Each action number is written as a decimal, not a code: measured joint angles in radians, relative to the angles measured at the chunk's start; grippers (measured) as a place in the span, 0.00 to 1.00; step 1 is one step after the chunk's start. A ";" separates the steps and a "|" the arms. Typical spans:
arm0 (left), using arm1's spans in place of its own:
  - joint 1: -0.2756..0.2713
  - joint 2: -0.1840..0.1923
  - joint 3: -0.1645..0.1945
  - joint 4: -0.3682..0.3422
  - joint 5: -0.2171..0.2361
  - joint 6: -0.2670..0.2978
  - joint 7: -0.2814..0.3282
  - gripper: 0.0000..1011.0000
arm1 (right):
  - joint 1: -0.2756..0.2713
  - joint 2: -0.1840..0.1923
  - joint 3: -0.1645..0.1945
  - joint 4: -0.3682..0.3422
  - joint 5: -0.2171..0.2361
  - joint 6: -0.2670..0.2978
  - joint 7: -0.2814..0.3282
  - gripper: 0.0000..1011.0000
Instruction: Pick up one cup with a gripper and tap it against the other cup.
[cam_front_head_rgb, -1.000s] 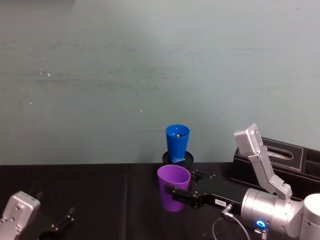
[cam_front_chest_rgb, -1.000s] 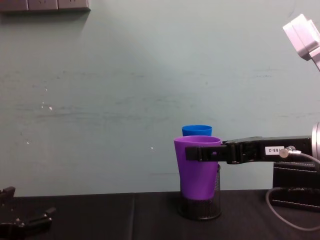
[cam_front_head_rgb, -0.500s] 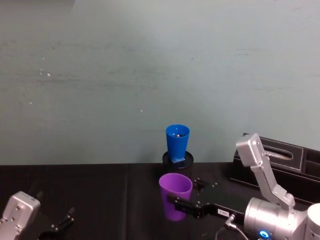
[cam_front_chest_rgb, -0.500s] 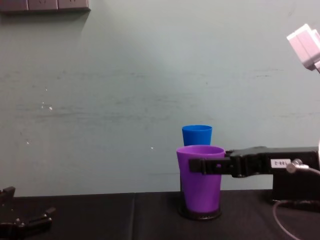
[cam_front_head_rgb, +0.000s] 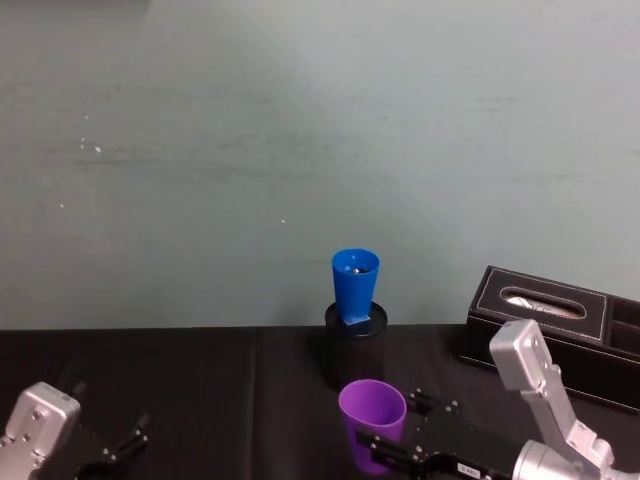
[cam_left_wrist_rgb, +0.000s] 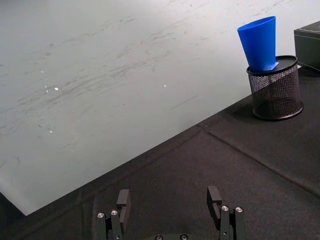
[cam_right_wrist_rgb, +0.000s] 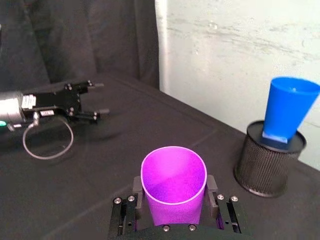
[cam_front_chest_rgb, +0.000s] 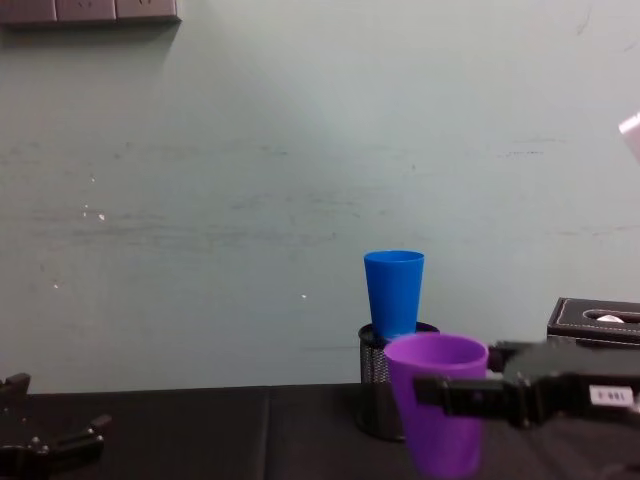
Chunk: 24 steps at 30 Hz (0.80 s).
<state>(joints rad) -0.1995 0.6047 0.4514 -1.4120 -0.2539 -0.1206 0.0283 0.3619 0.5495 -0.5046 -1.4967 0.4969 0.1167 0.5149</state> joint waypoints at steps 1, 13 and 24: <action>0.000 0.000 0.000 0.000 0.000 0.000 0.000 0.99 | -0.010 0.001 0.004 0.000 -0.006 -0.006 -0.003 0.72; 0.000 0.000 0.000 0.000 0.000 0.000 0.000 0.99 | -0.062 -0.018 0.024 0.036 -0.033 -0.043 -0.007 0.72; 0.000 0.000 0.000 0.000 0.000 0.000 0.000 0.99 | -0.081 -0.054 0.044 0.085 -0.049 -0.087 -0.008 0.72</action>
<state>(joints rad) -0.1995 0.6047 0.4514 -1.4120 -0.2539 -0.1205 0.0283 0.2813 0.4950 -0.4603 -1.4114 0.4481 0.0301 0.5072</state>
